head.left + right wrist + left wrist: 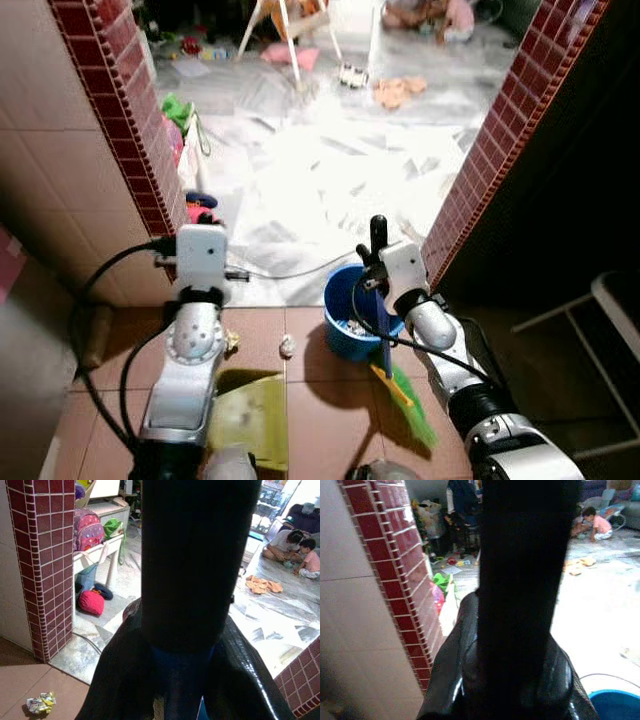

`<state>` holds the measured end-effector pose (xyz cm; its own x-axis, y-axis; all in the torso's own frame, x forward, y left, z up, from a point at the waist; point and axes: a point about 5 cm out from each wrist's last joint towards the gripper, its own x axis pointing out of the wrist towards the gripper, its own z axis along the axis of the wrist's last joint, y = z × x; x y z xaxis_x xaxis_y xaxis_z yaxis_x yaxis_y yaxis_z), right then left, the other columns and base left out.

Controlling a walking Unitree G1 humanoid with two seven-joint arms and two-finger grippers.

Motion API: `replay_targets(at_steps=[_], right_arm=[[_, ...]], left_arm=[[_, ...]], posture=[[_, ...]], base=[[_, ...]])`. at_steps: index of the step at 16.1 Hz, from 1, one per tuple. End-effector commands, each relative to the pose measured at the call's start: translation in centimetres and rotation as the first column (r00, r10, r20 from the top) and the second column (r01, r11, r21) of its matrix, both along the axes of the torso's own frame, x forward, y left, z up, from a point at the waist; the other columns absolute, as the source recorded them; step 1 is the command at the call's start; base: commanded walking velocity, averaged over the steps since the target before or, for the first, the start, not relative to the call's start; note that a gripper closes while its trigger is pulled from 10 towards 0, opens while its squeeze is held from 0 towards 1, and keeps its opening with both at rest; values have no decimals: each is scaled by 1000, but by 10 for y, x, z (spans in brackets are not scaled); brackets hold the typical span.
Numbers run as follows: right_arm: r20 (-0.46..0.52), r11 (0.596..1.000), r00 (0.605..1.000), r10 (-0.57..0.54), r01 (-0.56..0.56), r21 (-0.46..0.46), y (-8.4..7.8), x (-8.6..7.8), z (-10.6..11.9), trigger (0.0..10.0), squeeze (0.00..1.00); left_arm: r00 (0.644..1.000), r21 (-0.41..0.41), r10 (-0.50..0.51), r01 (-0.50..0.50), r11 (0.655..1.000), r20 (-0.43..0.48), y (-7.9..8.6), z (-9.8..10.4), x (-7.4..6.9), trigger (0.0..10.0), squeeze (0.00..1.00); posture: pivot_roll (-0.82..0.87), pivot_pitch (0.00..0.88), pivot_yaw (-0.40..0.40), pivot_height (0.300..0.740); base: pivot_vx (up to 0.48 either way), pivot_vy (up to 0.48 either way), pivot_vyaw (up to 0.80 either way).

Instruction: Sweep floor

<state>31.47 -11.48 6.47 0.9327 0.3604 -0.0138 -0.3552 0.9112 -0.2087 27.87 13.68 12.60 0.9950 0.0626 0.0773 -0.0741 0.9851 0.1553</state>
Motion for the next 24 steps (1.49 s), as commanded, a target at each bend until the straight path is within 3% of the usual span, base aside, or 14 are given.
replay_targets(at_steps=[1, 6, 10, 15, 19, 24], right_arm=[[9, 999, 1000, 1, -1, 33, 1, 2, 6, 10000, 0], [-100, 968, 968, 229, -215, 132, 24, -3, 2, 10000, 0], [-61, 944, 952, 300, -287, 163, 27, -5, 7, 10000, 0], [78, 963, 975, 206, -216, 162, 37, 9, 32, 10000, 0], [186, 996, 982, 8, -24, 81, 15, 26, 52, 10000, 0], [227, 987, 964, -137, 151, -46, -15, 33, 55, 10000, 0]], left_arm=[[999, 10, -22, 22, 1000, 35, -3, 10, 4, 10000, 0], [1000, 15, 4, -5, 1000, 23, 6, 9, 5, 10000, 0], [1000, 14, 4, -4, 1000, 11, 5, 5, 2, 10000, 0], [1000, 18, 9, -9, 1000, 18, 7, 8, 4, 10000, 0], [1000, 19, 8, -8, 1000, 17, 6, 7, 4, 10000, 0], [1000, 21, 3, -4, 1000, 26, 5, 9, 7, 10000, 0]], posture=[[38, 0, -53, 740], [52, 0, -56, 740], [53, 0, -55, 740], [61, 0, -59, 740], [60, 0, -59, 740], [55, 0, -58, 740]], base=[[0, 0, 0], [0, 0, 0], [0, 0, 0], [0, 0, 0], [0, 0, 0], [0, 0, 0]])
